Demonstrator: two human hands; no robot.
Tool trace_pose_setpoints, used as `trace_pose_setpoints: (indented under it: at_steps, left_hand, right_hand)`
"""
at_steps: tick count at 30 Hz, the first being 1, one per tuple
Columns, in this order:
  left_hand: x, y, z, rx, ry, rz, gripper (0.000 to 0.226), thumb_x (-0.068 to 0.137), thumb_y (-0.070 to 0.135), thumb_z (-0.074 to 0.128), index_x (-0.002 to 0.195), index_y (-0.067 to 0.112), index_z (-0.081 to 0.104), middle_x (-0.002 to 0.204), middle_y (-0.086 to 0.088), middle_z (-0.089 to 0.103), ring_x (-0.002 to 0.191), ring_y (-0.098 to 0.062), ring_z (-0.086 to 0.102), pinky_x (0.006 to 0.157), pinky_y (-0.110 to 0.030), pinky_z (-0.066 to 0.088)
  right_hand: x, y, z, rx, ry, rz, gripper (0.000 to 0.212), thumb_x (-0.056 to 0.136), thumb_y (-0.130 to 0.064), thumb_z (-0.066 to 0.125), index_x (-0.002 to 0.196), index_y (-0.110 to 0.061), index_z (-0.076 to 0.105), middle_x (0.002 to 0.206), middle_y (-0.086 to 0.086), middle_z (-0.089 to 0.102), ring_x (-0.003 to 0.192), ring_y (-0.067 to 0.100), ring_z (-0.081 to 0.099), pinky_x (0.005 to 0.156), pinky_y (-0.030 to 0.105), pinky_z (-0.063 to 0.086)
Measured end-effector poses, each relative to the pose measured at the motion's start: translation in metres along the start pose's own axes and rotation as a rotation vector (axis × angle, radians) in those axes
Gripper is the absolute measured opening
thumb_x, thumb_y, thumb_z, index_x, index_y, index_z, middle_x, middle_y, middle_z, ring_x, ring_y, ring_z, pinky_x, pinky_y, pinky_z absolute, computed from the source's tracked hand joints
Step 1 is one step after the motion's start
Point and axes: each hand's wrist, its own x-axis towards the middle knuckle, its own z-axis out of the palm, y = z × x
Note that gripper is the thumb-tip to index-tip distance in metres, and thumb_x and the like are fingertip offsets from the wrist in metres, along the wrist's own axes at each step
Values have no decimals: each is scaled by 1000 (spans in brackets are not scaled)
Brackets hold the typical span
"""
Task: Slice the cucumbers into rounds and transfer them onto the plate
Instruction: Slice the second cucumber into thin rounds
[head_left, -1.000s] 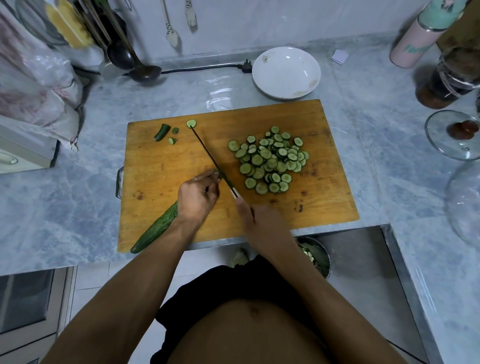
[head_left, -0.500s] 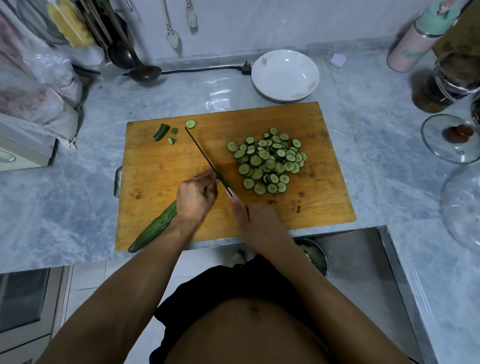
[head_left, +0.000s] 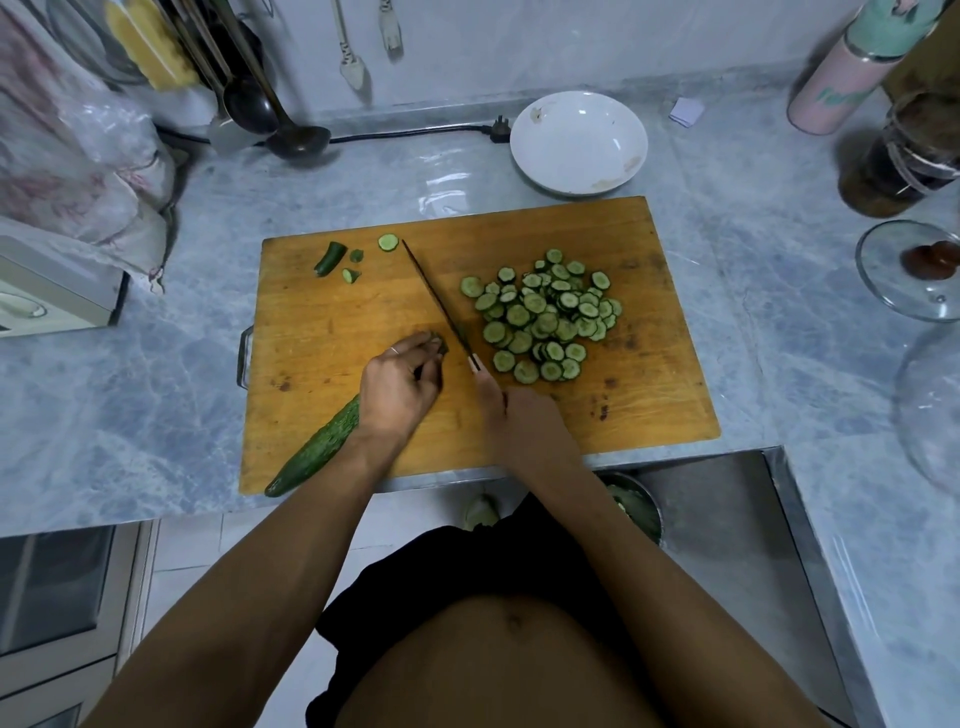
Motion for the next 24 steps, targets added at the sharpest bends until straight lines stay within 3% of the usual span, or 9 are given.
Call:
trace_pose_setpoints:
  at_steps: [6, 9, 14, 19, 24]
  left_hand:
    - [1, -1, -3, 4, -18, -4, 23, 83, 3, 69, 104, 7, 76, 113, -9, 72, 103, -21, 67, 97, -14, 42]
    - [1, 1, -4, -13, -7, -17, 20, 84, 3, 69, 102, 4, 76, 110, -11, 72, 102, -21, 68, 99, -12, 39]
    - [3, -3, -6, -18, -64, -22, 24, 85, 9, 61, 103, 6, 77, 113, -9, 72, 105, -19, 68, 97, -29, 51]
    - [3, -2, -7, -12, -75, -51, 24, 85, 8, 60, 102, 6, 77, 112, -8, 72, 103, -18, 68, 94, -31, 53]
    - [3, -3, -6, -50, -91, -70, 43, 80, 28, 41, 89, 6, 77, 103, -7, 75, 94, -18, 70, 83, -35, 57]
  right_hand:
    - [-4, 13, -12, 47, 63, 11, 65, 104, -52, 25, 62, -12, 54, 63, 0, 56, 60, 12, 52, 66, 28, 36]
    - [-7, 11, -10, 42, 58, -31, 67, 103, -54, 25, 76, -7, 66, 75, 7, 65, 69, 16, 55, 68, 29, 40]
    - [-18, -3, -5, -9, -17, -112, 69, 105, -48, 29, 67, 3, 58, 61, 10, 56, 55, 18, 49, 55, 31, 24]
    - [-19, -3, -1, 12, -9, -114, 70, 104, -50, 27, 64, 0, 55, 58, 9, 55, 61, 25, 55, 57, 34, 30]
    - [-20, -3, 5, -6, -10, -116, 67, 104, -50, 27, 58, -7, 51, 56, 7, 52, 61, 26, 54, 59, 33, 32]
